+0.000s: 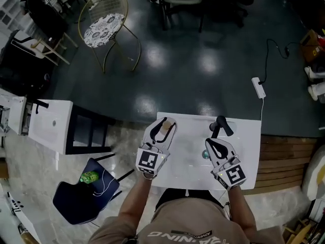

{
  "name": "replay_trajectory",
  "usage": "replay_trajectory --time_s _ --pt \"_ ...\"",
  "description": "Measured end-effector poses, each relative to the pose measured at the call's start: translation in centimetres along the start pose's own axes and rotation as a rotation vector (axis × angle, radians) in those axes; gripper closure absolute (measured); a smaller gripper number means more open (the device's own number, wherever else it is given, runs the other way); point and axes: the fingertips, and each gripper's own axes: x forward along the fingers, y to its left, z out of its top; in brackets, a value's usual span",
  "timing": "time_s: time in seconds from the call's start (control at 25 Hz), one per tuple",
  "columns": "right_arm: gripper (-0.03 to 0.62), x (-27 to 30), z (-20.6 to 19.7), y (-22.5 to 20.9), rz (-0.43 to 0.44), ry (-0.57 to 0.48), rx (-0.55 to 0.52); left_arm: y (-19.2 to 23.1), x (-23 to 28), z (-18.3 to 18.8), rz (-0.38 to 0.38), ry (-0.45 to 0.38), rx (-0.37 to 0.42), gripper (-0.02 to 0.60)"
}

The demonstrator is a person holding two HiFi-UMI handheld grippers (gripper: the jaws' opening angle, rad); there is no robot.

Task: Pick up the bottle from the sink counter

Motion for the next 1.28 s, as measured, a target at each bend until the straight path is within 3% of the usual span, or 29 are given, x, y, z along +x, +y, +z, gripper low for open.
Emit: replay_trajectory --time_s 0.52,0.64,0.88,1.28 --pt "0.583 0.0 7.5 -2.7 -0.005 -0.111 -0.031 -1.1 -1.2 10.8 0.021 -0.023 0.004 0.436" --pt "0.583 0.3 9.9 -2.7 0.036 -0.134 -0.009 -1.2 -0.9 12.3 0.015 -0.031 -0.003 0.436" --pt "0.583 -0.4 14.2 -2.3 0.078 -0.17 -0.066 -2.2 -1.0 16.1 -0.003 -0.085 0.049 0.436" --pt "0.583 -1.6 19.3 -2.4 0.062 -0.25 -0.104 -2.1 -1.8 20.0 -0.004 -0.14 0.06 0.436"
